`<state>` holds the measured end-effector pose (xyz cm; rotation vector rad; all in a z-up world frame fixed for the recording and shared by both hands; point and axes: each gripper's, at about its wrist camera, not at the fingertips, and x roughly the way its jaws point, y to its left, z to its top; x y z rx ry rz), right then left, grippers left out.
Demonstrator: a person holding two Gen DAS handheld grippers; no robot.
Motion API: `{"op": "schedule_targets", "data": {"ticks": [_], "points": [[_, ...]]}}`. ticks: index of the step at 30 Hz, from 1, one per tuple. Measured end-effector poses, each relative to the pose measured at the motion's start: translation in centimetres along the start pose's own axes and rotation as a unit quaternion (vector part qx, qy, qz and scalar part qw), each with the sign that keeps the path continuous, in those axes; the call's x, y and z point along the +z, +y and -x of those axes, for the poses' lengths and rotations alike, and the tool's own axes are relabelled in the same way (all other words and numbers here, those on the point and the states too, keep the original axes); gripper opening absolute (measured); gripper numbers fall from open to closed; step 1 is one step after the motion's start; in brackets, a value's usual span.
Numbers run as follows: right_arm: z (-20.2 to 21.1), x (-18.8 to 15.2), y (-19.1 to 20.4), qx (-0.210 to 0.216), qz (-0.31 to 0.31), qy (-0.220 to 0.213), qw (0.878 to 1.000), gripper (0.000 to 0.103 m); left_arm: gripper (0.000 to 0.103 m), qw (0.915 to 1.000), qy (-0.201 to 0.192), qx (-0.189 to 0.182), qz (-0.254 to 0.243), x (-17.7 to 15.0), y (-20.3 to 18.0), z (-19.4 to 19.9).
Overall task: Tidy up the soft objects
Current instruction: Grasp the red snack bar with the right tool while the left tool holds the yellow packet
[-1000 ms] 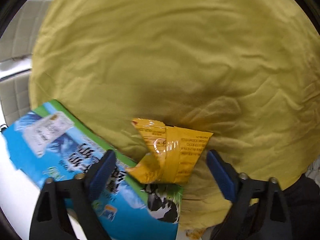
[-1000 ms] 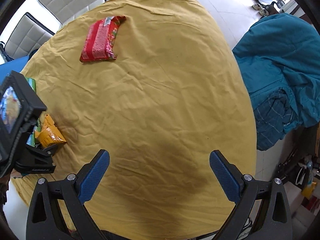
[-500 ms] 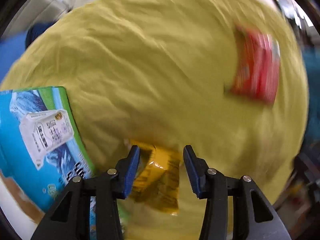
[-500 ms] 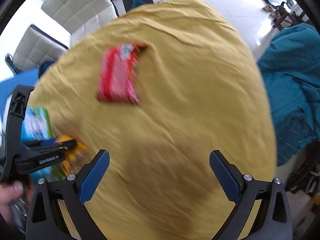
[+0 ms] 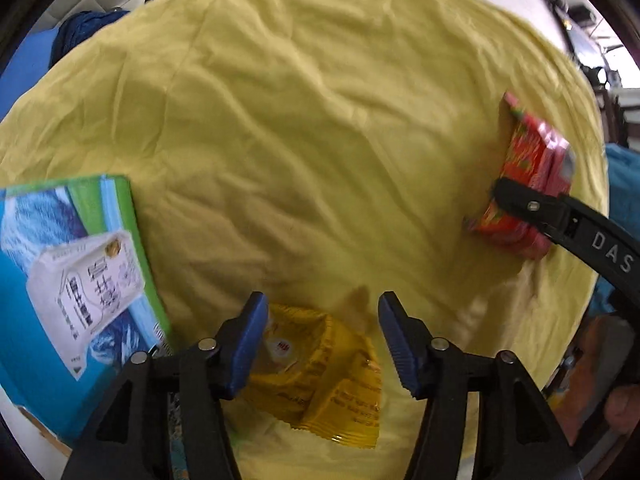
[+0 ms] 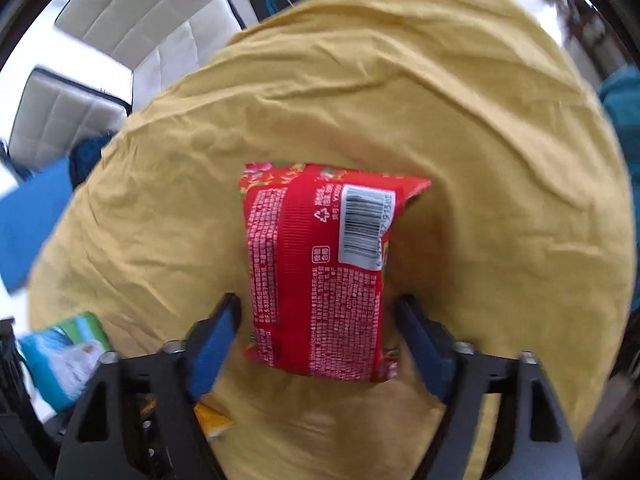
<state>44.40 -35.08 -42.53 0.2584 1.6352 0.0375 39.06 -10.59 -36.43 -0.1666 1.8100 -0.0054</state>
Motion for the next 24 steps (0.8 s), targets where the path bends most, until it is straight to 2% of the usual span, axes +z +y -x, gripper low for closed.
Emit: {"op": "schedule_targets", "data": {"ticks": [1, 4, 6, 8, 11, 12, 16, 22, 24], "points": [[0.1, -0.3, 0.2, -0.011, 0.013, 0.0, 1.0, 0.054, 0.056, 0.9999, 0.006, 0.006, -0.008, -0.4, 0.0, -0.2], [0.4, -1.6, -0.4, -0.012, 0.035, 0.016, 0.999, 0.054, 0.056, 0.9987, 0.024, 0.024, -0.037, -1.3, -0.8, -0.9], [0.5, -2.8, -1.2, -0.019, 0.046, 0.026, 0.998, 0.054, 0.063, 0.9965, 0.048, 0.033, -0.06, -2.0, -1.3, -1.7], [0.7, -4.3, -2.1, -0.02, 0.051, 0.034, 0.998, 0.054, 0.063, 0.9941, 0.064, 0.04, -0.078, -2.6, -1.5, -2.4], [1.2, -6.0, -3.0, -0.024, 0.056, 0.036, 0.997, 0.053, 0.064, 0.9889, 0.085, 0.056, -0.109, -3.8, -1.2, -3.4], [1.4, -6.6, -3.2, -0.025, 0.06, 0.035, 0.997, 0.053, 0.068, 0.9871, 0.091, 0.059, -0.117, -4.4, -1.8, -3.8], [2.0, -8.7, -3.8, -0.019, 0.064, 0.035, 0.997, 0.053, 0.071, 0.9755, 0.128, 0.08, -0.16, -5.6, -2.7, -4.8], [2.5, -11.0, -4.1, -0.007, 0.058, 0.031, 0.998, 0.053, 0.071, 0.9688, 0.122, 0.11, -0.186, -7.2, -3.4, -4.4], [2.5, -12.0, -4.7, -0.006, 0.055, 0.031, 0.998, 0.053, 0.071, 0.9697, 0.115, 0.115, -0.182, -7.3, -4.0, -4.8]]}}
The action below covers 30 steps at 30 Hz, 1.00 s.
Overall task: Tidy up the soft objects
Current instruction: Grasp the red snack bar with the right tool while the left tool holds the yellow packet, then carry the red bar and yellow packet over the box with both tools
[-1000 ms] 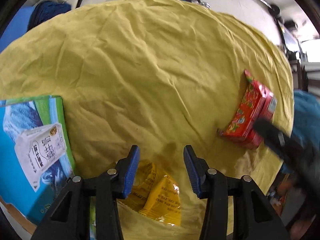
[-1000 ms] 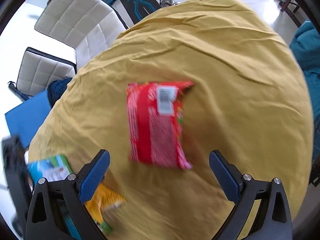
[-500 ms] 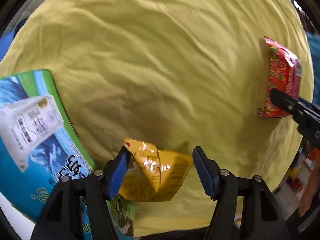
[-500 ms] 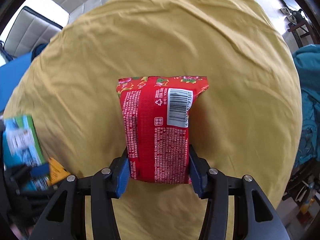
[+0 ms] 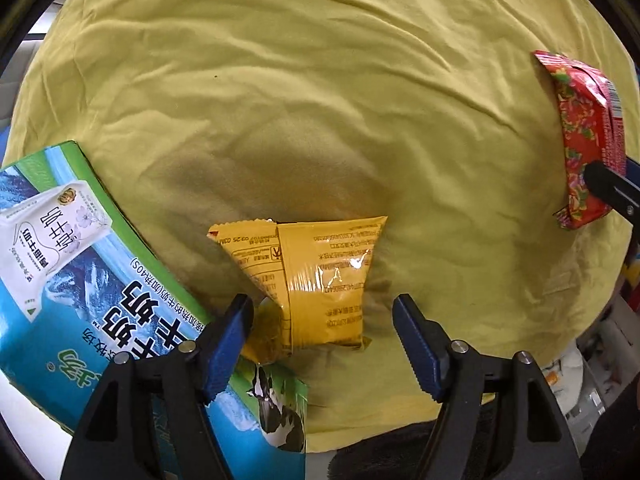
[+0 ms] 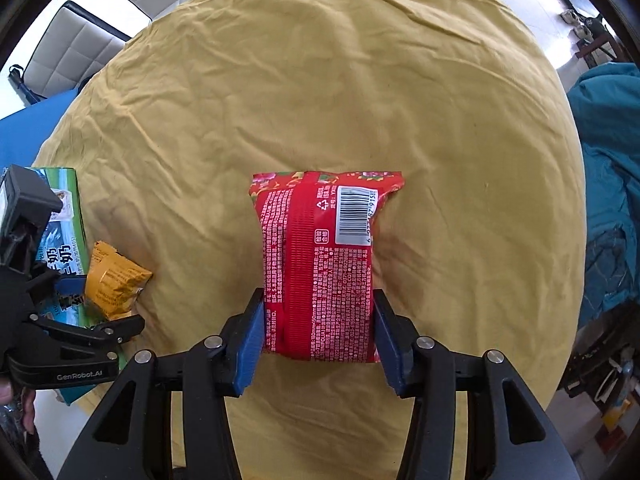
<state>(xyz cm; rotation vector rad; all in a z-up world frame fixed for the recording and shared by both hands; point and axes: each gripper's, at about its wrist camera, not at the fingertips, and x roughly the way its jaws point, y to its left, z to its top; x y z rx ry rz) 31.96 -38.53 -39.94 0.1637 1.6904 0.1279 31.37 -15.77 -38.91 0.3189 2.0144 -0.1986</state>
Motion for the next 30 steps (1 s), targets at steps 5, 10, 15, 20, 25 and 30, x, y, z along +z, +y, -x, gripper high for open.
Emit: {"op": "schedule_targets", "data": {"ticks": [5, 10, 15, 20, 25, 30], "points": [[-0.4, -1.0, -0.9, 0.003, -0.007, -0.001, 1.0, 0.052, 0.042, 0.9987, -0.015, -0.013, 0.047, -0.6, -0.3, -0.7], [-0.8, -1.8, -2.3, 0.006, -0.013, -0.004, 1.0, 0.051, 0.041, 0.9919, -0.05, -0.072, 0.092, -2.5, -1.2, -1.1], [-1.1, -3.6, -2.9, 0.008, -0.018, -0.008, 1.0, 0.051, 0.041, 0.9843, -0.088, -0.113, 0.104, -3.5, -4.5, -0.7], [-1.2, -4.6, -2.2, -0.004, -0.015, -0.007, 1.0, 0.051, 0.05, 0.9697, -0.118, -0.153, 0.15, -4.2, -4.4, 0.8], [-1.8, -5.1, -3.0, 0.013, -0.033, -0.002, 0.999, 0.051, 0.061, 0.9558, -0.112, -0.194, 0.191, -3.7, -2.0, 2.0], [-2.7, -4.8, -3.6, 0.019, -0.054, -0.001, 0.998, 0.052, 0.065, 0.9638, -0.09, -0.167, 0.187, -3.9, -2.8, 0.0]]}}
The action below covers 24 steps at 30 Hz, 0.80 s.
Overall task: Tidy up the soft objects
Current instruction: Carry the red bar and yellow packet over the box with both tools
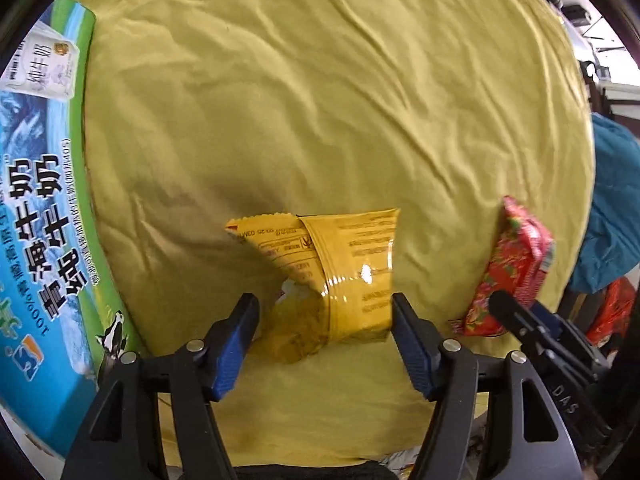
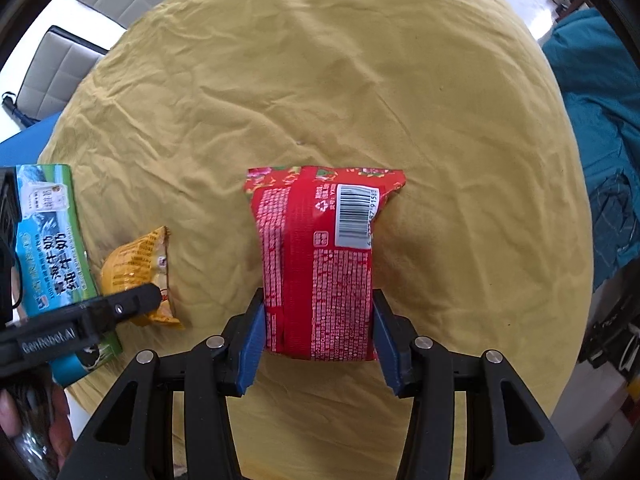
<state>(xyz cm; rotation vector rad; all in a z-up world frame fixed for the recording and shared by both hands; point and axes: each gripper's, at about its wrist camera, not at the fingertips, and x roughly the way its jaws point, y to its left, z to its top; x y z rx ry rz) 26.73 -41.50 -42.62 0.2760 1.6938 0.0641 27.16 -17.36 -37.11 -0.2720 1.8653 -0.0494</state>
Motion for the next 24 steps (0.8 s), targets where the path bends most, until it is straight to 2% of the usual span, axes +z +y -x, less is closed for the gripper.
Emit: {"op": "schedule_targets", "data": {"ticks": [5, 8, 11, 15, 19, 24], "points": [[-0.9, 0.1, -0.1, -0.003, -0.016, -0.005, 1.0, 0.052, 0.064, 0.9999, -0.005, 0.009, 0.0, 0.6, -0.5, -2.1], [-1.5, 0.0, 0.4, -0.007, -0.02, -0.009, 1.0, 0.053, 0.055, 0.9995, -0.018, 0.026, -0.002, 1.7, 0.6, -3.7], [-1.9, -0.3, 0.6, -0.019, -0.019, -0.014, 1.0, 0.052, 0.049, 0.9985, -0.032, 0.043, -0.011, 1.3, 0.3, -3.8], [-2.2, -0.7, 1.4, -0.04, -0.016, -0.021, 0.999, 0.051, 0.035, 0.9968, -0.052, 0.059, -0.018, 0.6, -0.1, -2.9], [-2.4, -1.1, 2.6, -0.053, -0.008, -0.027, 0.998, 0.048, 0.033, 0.9954, -0.068, 0.061, -0.028, -1.4, 0.8, -0.5], [-0.6, -2.8, 3.2, -0.051, 0.005, -0.037, 0.998, 0.047, 0.032, 0.9929, -0.09, 0.063, -0.046, -2.8, -1.0, 1.5]]}}
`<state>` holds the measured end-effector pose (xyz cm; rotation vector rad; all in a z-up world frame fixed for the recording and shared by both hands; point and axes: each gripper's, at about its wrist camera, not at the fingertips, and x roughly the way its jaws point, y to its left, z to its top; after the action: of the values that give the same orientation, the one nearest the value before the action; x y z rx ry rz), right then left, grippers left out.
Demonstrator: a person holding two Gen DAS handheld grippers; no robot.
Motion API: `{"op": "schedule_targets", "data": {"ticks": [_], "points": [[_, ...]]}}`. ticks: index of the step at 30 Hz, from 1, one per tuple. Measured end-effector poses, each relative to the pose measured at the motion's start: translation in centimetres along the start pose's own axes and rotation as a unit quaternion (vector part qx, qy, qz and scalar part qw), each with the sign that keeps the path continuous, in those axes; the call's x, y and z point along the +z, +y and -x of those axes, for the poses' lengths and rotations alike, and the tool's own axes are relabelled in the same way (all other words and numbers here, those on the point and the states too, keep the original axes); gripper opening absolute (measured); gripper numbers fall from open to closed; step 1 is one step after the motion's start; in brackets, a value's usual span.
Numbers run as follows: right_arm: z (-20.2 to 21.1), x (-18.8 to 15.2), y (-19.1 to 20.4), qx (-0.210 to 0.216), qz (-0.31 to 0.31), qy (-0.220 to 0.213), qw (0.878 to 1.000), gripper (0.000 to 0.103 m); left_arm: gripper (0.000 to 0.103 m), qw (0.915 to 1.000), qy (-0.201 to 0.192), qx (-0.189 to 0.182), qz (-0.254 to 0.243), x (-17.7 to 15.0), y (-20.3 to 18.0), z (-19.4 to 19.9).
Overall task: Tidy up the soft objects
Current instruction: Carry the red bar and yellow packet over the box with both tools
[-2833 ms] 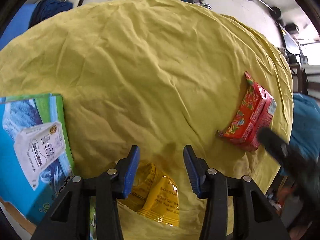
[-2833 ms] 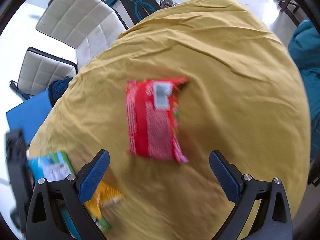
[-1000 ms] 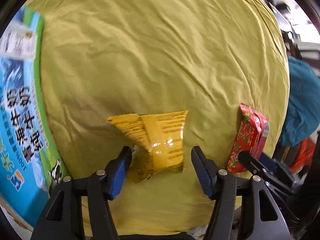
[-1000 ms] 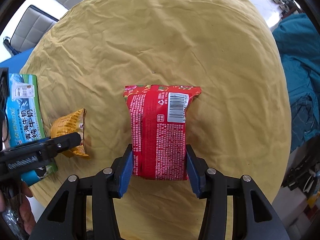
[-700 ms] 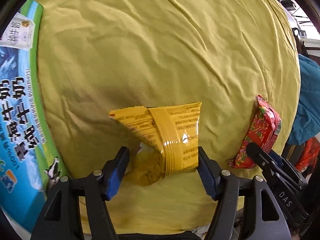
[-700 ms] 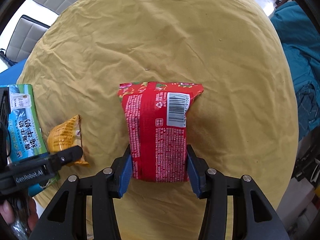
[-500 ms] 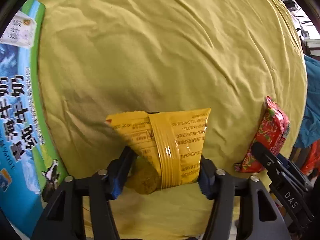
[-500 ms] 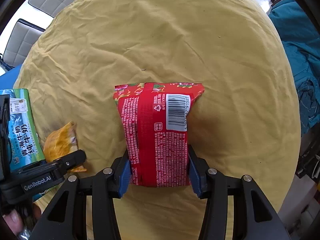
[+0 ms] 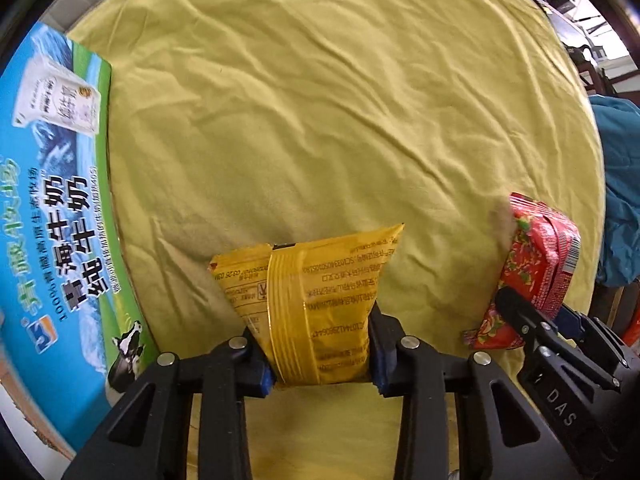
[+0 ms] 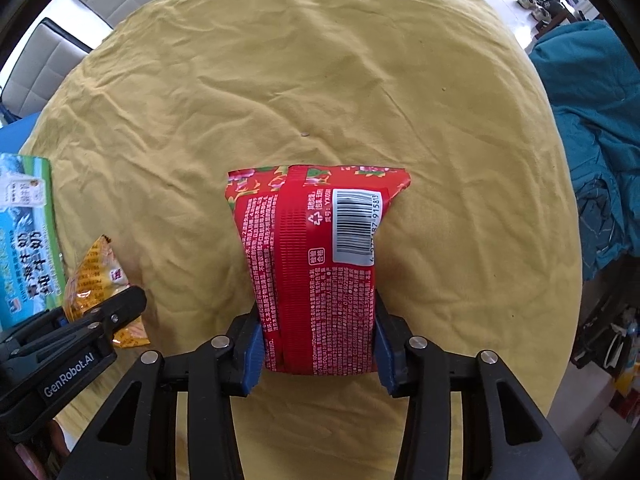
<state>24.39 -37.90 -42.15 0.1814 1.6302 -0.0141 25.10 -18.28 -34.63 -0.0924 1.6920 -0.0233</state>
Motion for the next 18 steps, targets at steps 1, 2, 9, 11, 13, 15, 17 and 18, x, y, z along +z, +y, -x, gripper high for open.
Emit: {"op": "schedule_targets", "data": {"ticks": [1, 2, 9, 11, 13, 15, 17, 18], "points": [[0.3, -0.2, 0.1, 0.002, 0.002, -0.002, 1.0, 0.047, 0.032, 1.0, -0.005, 0.0, -0.004, -0.4, 0.1, 0.9], [0.9, -0.5, 0.4, 0.002, 0.006, -0.008, 1.0, 0.047, 0.032, 0.9999, -0.013, -0.001, -0.008, -0.8, -0.1, 1.5], [4.5, -2.1, 1.4, 0.022, 0.019, -0.037, 0.999, 0.047, 0.032, 0.9981, -0.054, -0.023, -0.016, -2.8, -0.2, 7.3], [6.0, -2.7, 1.8, 0.03, 0.021, -0.046, 0.998, 0.047, 0.032, 0.9973, -0.066, -0.03, -0.015, -3.6, 0.2, 8.9], [7.2, -2.8, 2.3, 0.034, 0.024, -0.054, 0.998, 0.047, 0.032, 0.9962, -0.077, -0.039, -0.013, -4.1, 1.2, 10.1], [8.8, -3.4, 3.2, 0.04, 0.029, -0.065, 0.997, 0.047, 0.032, 0.9947, -0.09, -0.047, -0.012, -4.9, 2.6, 11.4], [10.1, -3.7, 3.9, 0.045, 0.033, -0.072, 0.996, 0.047, 0.032, 0.9931, -0.103, -0.055, -0.01, -5.4, 4.7, 13.0], [10.9, -4.0, 4.5, 0.048, 0.037, -0.077, 0.995, 0.047, 0.032, 0.992, -0.111, -0.059, -0.009, -6.0, 5.6, 14.0]]}}
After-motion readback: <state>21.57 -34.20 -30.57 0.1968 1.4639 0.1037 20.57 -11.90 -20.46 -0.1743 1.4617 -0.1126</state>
